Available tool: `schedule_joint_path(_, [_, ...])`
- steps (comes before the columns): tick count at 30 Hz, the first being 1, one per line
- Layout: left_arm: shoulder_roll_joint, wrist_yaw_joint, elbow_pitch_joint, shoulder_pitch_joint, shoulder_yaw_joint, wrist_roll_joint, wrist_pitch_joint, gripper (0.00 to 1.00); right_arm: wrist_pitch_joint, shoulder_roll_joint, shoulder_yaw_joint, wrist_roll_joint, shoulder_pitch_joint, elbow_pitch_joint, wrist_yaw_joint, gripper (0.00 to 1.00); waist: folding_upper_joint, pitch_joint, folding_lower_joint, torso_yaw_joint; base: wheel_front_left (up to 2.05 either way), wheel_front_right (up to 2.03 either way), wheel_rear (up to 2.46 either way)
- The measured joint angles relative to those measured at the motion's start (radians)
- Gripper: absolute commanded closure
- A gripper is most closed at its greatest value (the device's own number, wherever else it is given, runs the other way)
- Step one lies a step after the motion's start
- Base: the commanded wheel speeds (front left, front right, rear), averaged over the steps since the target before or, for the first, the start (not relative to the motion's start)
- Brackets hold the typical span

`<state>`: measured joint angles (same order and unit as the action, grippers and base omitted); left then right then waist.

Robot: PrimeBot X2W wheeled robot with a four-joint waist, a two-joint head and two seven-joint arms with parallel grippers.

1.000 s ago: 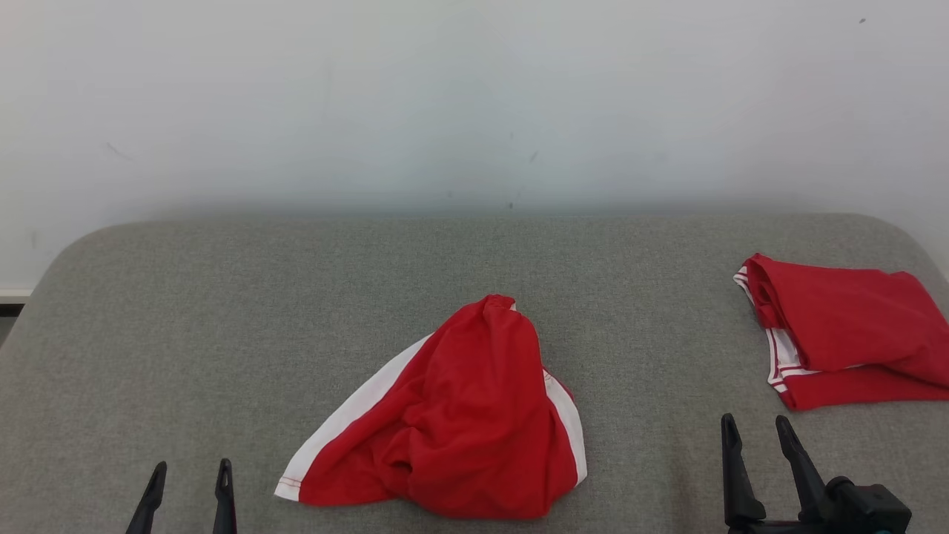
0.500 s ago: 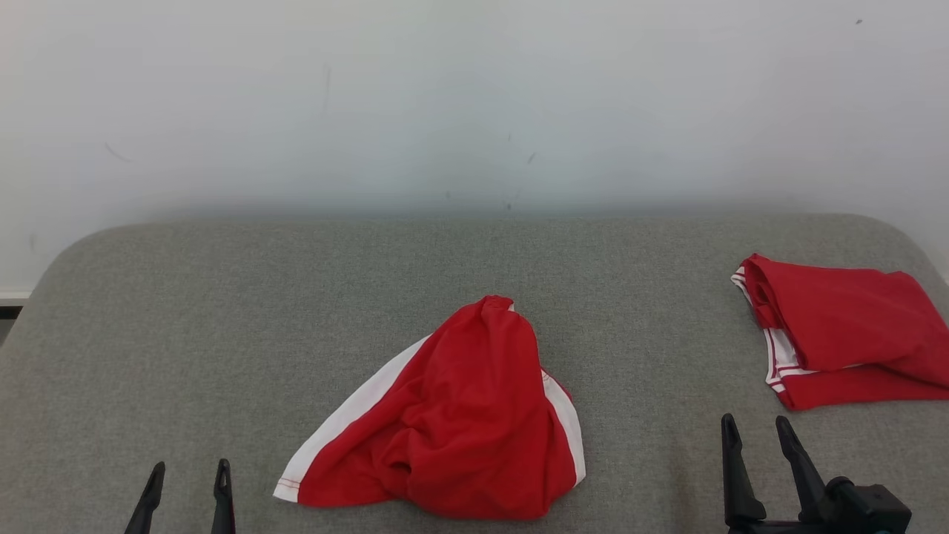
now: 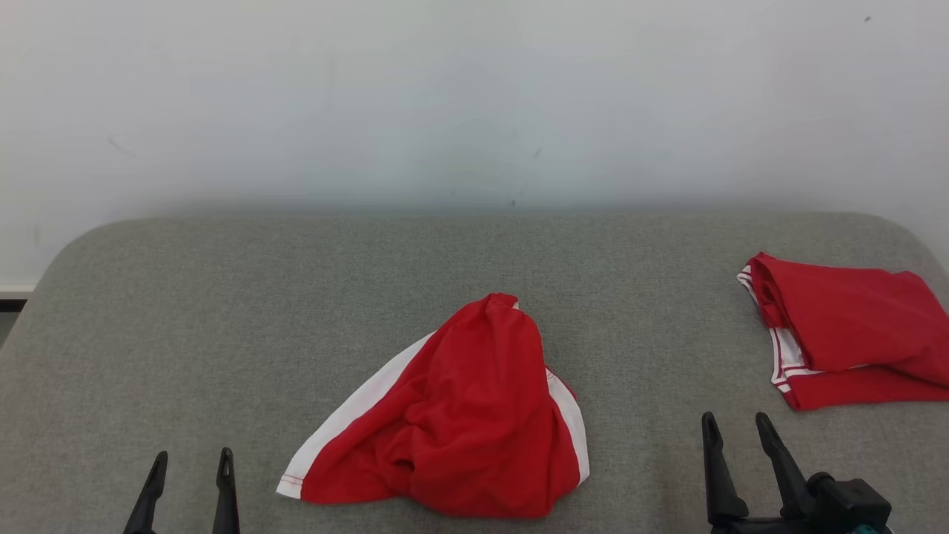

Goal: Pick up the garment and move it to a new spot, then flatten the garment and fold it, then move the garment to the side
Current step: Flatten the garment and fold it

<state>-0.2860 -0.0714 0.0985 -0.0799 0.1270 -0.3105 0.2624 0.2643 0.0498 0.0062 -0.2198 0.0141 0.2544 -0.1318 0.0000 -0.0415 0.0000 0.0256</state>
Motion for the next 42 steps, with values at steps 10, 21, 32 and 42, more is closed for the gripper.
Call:
schedule_joint_path(10, [0.022,0.018,0.012,0.026,0.0,0.01,0.0,0.0,-0.049,0.0,0.163,-0.017,-0.158,0.122,0.0,0.0,0.0,0.013,0.0,0.037,0.0,0.0,0.0])
schedule_joint_path(21, [0.06,0.063,0.056,0.082,0.026,0.03,0.0,0.0,-0.081,0.022,0.294,-0.085,-0.47,0.498,0.0,0.0,0.0,0.035,0.0001,0.14,0.0,0.0,0.0])
schedule_joint_path(32, [0.085,0.09,0.09,0.1,0.032,0.051,0.0,0.0,-0.061,0.019,0.331,-0.18,-0.591,0.835,0.0,0.74,0.0001,0.047,0.0001,0.252,0.0,0.0,0.0])
schedule_joint_path(42, [0.087,0.101,0.101,0.098,0.004,0.063,0.0,0.0,-0.004,0.034,0.391,-0.255,-0.628,0.701,0.0,1.0,0.0,0.023,0.0001,0.239,0.0,0.0,0.0])
